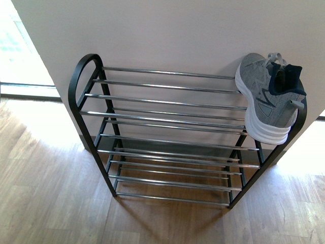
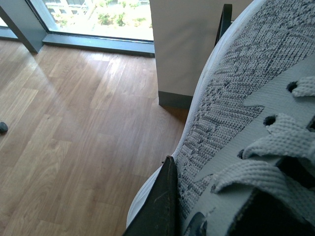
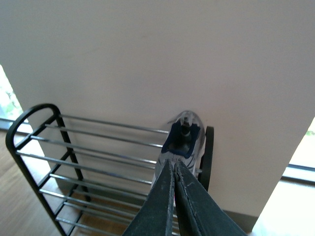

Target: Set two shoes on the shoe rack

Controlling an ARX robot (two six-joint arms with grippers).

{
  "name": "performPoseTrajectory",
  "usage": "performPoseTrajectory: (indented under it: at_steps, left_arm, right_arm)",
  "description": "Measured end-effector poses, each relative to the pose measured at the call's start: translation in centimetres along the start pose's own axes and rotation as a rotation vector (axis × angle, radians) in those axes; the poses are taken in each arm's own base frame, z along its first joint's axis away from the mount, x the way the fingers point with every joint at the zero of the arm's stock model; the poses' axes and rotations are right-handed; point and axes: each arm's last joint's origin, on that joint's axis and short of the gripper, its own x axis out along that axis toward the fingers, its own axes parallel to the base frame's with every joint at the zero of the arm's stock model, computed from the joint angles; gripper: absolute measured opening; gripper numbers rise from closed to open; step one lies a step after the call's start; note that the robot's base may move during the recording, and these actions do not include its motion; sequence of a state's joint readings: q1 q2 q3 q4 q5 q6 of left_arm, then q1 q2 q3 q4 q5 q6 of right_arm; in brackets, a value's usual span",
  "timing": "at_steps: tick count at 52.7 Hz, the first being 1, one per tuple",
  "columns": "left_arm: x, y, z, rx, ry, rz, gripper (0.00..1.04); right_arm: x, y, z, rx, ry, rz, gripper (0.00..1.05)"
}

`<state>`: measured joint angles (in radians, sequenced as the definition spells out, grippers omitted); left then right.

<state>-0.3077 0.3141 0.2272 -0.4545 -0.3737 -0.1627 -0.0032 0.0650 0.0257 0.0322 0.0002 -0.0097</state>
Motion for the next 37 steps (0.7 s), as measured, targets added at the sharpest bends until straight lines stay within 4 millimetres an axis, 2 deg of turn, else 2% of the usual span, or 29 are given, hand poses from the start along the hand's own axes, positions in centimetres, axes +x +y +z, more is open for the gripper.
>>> performPoseTrajectory:
  at_steps: [37]
  left_arm:
    - [0.00, 0.00, 0.00, 0.000, 0.000, 0.000, 0.02]
  right_arm:
    - [-0.39, 0.01, 0.17, 0.000, -0.029, 0.001, 0.02]
